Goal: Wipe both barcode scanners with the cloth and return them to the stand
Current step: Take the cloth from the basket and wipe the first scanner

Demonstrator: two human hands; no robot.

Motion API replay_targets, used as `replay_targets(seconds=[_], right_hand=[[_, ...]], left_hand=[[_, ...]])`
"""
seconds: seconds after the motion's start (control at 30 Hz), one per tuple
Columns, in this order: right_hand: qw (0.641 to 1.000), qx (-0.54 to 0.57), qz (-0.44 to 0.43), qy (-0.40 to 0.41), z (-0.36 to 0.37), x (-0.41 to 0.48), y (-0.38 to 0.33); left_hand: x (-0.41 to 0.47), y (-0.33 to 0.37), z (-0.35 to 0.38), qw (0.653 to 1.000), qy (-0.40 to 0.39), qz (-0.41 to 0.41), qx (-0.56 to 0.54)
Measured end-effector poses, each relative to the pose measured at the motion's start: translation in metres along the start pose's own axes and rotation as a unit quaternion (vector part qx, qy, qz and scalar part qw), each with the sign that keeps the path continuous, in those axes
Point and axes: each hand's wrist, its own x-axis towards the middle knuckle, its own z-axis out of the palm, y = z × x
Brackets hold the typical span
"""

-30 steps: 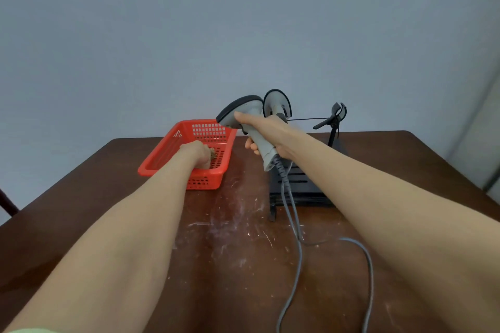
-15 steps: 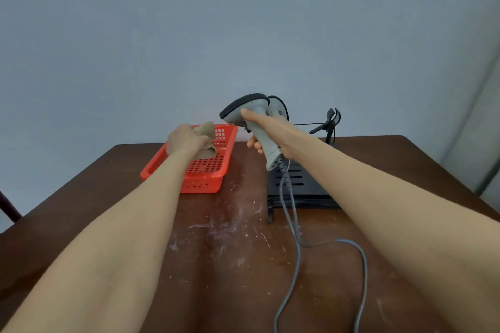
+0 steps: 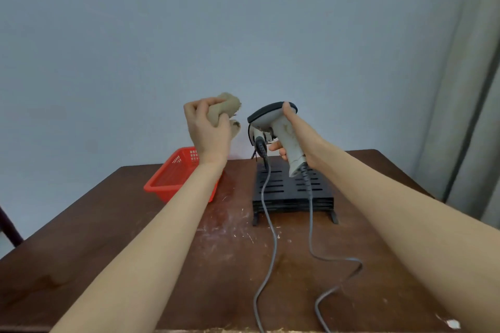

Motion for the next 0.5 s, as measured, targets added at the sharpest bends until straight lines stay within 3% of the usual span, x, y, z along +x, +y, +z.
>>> replay_targets(seconds=[0.2,0.37,0.5], right_hand=[[0.998,0.052,-0.018,0.04,-0.021,-0.016,0.006],[0.995,0.058,-0.04,0.074,-0.035,-0.013,0.012],[0.994,0.05,-0.038,0.089,-0.046,-0.007,0.021]], left_hand=[[-0.049,0.03,0.028,0.969,-0.125,0.209,0.043],[-0.077,0.033,0.05,0.939,-0.248,0.22,0.094],[-0.092,0.032,0.058,0.944,-0.277,0.174,0.054]])
